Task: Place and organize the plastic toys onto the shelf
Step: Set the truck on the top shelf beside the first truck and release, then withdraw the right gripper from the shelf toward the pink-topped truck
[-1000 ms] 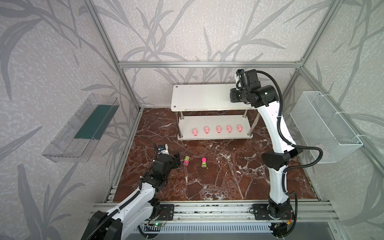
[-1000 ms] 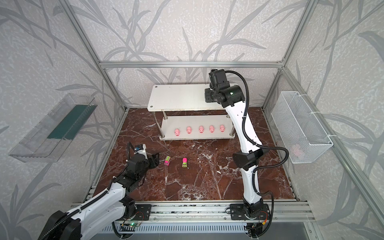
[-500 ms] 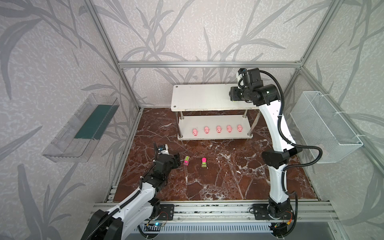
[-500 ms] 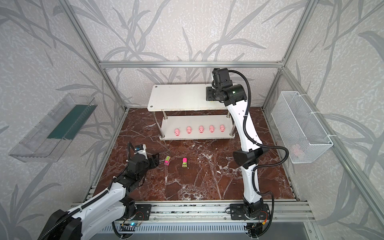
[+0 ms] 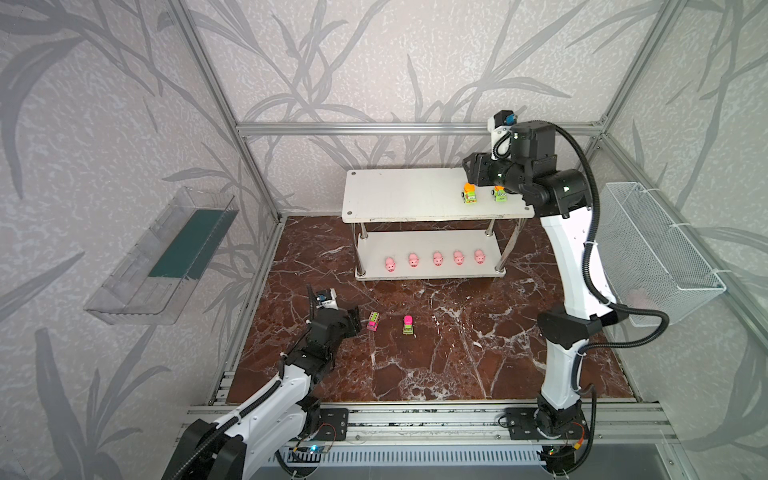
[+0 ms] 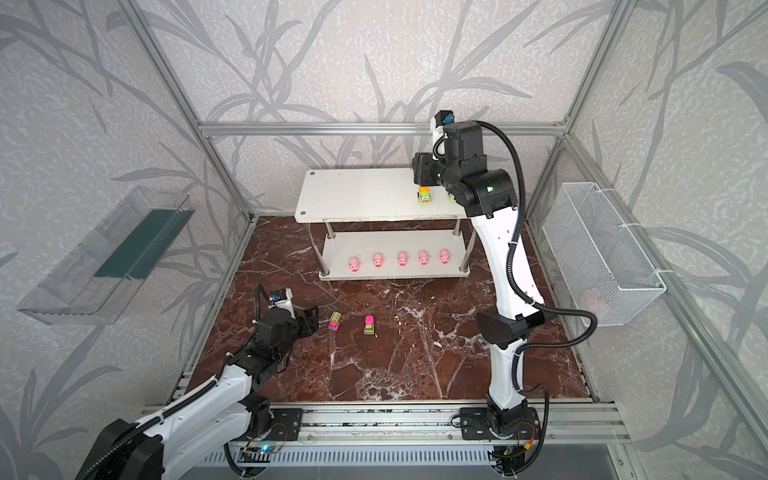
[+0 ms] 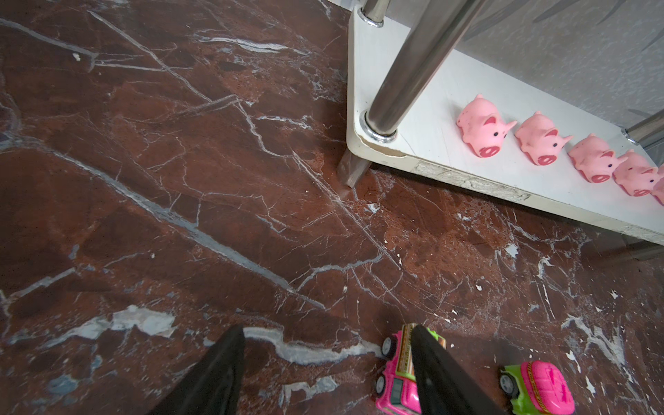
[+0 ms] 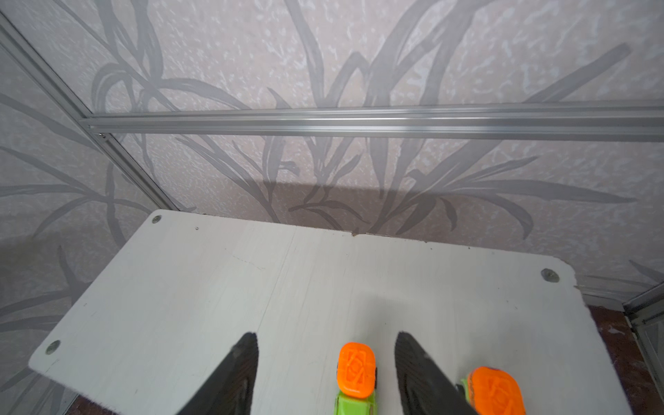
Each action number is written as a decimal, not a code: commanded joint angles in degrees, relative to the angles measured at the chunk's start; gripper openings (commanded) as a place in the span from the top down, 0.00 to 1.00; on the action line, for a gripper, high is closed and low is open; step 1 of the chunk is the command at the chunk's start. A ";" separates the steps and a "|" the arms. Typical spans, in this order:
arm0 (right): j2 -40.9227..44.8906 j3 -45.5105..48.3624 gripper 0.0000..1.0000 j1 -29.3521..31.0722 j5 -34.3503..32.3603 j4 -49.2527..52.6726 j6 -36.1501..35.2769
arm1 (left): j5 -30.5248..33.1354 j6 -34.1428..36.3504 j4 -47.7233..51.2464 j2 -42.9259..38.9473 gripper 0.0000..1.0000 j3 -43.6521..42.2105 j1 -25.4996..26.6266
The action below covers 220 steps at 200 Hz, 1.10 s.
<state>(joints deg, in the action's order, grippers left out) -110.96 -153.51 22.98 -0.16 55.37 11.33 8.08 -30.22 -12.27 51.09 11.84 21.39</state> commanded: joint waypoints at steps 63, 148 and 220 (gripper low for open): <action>42.66 55.42 0.39 7.21 3.17 -24.97 -7.63 | 0.99 -0.79 -1.74 1.41 0.29 0.03 0.23; 59.19 94.51 0.38 28.82 -9.86 -24.01 3.06 | 2.17 -1.76 -1.46 -1.46 0.29 0.26 0.23; 34.72 102.43 0.34 38.76 -10.22 -38.52 15.72 | 2.35 -1.04 -0.72 -3.15 0.24 4.74 0.30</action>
<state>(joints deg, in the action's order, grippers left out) -68.95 -49.91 60.03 -9.96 23.92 21.54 9.96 -31.11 -13.45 48.29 12.58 21.39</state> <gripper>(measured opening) 0.657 0.734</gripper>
